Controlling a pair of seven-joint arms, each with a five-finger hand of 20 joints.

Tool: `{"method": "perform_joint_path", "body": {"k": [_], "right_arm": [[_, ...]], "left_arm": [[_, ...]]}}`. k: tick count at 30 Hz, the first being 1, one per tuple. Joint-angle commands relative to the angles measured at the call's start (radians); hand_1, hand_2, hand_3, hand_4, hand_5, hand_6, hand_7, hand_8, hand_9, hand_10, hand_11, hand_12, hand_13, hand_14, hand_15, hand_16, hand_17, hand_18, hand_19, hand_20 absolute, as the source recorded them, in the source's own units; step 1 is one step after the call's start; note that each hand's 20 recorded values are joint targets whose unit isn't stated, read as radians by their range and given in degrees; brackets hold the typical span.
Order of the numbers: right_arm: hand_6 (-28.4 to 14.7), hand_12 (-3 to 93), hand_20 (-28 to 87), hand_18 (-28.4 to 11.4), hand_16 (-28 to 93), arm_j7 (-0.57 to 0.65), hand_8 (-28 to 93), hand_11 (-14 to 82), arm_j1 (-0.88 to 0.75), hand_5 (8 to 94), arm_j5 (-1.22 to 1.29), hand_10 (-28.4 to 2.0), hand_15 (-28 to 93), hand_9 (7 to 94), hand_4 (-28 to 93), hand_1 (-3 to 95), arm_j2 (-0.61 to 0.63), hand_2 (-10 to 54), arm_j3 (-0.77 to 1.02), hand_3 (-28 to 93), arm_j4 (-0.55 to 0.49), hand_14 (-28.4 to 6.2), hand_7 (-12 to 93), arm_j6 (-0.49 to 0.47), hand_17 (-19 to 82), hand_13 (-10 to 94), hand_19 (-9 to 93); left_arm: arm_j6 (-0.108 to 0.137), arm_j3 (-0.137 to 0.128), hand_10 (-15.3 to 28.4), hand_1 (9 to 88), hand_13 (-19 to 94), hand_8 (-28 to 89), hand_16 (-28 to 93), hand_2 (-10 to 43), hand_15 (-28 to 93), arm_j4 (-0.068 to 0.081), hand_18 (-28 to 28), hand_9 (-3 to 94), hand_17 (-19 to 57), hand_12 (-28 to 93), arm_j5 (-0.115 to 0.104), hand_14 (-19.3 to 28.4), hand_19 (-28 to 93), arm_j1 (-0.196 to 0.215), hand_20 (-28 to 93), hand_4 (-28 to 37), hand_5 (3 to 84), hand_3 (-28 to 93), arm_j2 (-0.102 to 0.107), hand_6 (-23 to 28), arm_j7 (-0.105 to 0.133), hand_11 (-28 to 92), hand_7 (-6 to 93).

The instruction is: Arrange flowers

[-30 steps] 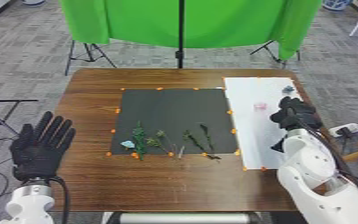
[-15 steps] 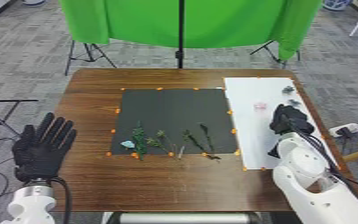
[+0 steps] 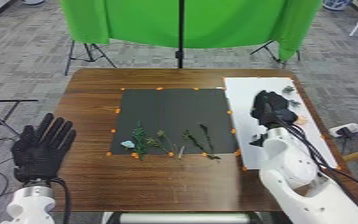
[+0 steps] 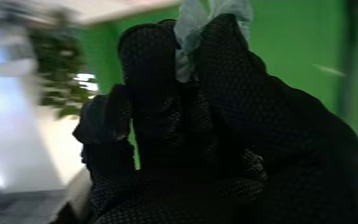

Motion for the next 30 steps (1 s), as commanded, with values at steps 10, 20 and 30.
{"method": "perform_joint_path", "body": {"k": [10, 20, 30], "right_arm": [[-2.0, 39.8, 42, -21.4, 34, -0.268, -4, 17.8, 0.439, 68.7, 0.083, -12.3, 52, 74.6, -28, 64.0, -0.388, -9.5, -0.387, 68, 0.279, -6.9, 35, -0.149, 35, 66, 88], [-1.8, 38.1, 42, -21.4, 34, -0.212, -5, 17.4, 0.468, 67.7, 0.021, -12.5, 50, 73.0, -28, 63.1, -0.482, -9.5, -0.516, 68, 0.383, -6.6, 33, -0.234, 34, 65, 88], [-1.9, 33.6, 41, -22.0, 33, -0.221, -6, 20.3, 0.446, 67.7, -0.119, -13.1, 48, 71.6, -28, 62.2, -0.611, -9.5, -0.456, 68, 0.532, -6.8, 30, -0.245, 34, 65, 87]], "left_arm": [[0.005, 0.027, 16.0, 28.0, 26, -10, -8, 8.4, 34, 0.027, 14.8, 35.1, -9.6, 8, -0.015, 16.4, 37, -0.049, 11, -28.3, 41.5, 79, 0.033, 10.0, 0.015, 19, 10.0], [-0.005, 0.054, 16.1, 27.9, 26, -10, -8, 8.4, 34, 0.012, 14.8, 35.1, -9.6, 8, -0.015, 16.6, 37, -0.067, 11, -28.3, 41.5, 79, 0.086, 10.0, 0.054, 19, 10.0], [0.008, 0.075, 16.1, 28.0, 26, -10, -8, 8.5, 34, 0.035, 14.8, 35.1, -9.5, 8, -0.006, 16.6, 37, -0.121, 11, -28.3, 41.5, 79, 0.099, 10.0, 0.017, 19, 9.9]]}}
